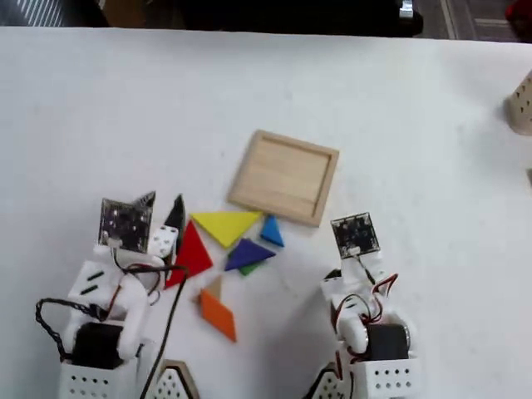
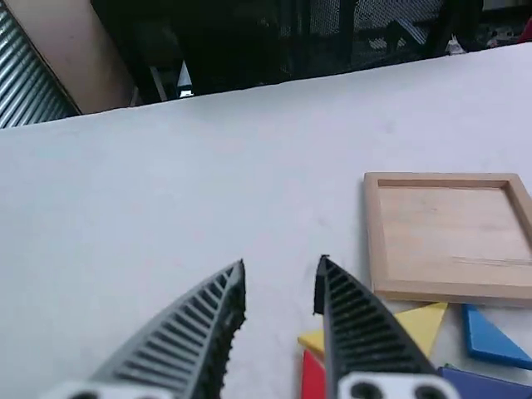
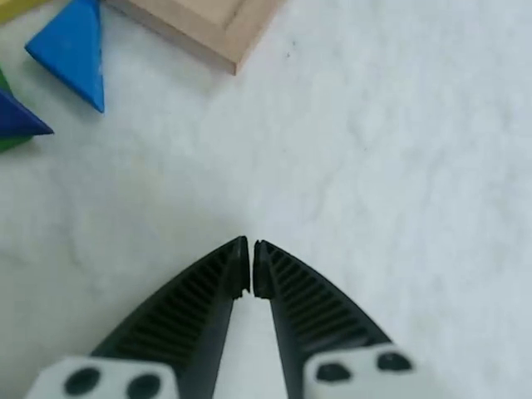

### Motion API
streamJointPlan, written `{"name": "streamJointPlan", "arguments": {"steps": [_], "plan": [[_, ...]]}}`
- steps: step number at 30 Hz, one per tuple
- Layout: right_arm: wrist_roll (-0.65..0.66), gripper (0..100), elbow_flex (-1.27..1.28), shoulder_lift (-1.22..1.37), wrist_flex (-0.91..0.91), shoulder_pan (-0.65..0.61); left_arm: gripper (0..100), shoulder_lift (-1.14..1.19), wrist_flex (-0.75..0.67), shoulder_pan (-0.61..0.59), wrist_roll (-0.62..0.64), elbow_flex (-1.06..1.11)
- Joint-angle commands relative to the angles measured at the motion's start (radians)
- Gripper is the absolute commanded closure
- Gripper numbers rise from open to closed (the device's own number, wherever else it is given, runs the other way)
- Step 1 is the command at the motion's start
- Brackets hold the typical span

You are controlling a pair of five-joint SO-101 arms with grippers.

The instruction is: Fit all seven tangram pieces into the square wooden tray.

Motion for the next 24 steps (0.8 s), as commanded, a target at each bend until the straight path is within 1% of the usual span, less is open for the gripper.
{"name": "streamJointPlan", "arguments": {"steps": [1,5,13,18,24], "plan": [[0.011,98.0,0.003,-0.010,-0.024,0.005,84,0.323,-0.038,0.022,0.066,-0.241],[0.011,98.0,0.015,-0.010,-0.027,0.005,84,0.653,-0.038,0.076,0.106,-0.440],[0.011,97.8,0.021,-0.010,-0.025,0.007,84,1.211,-0.038,0.199,0.107,-0.784],[0.012,98.0,0.021,-0.010,-0.022,0.008,84,1.555,-0.038,0.228,0.106,-1.025],[0.012,97.8,0.021,-0.010,-0.022,0.045,84,1.931,-0.032,0.232,0.100,-1.327]]}}
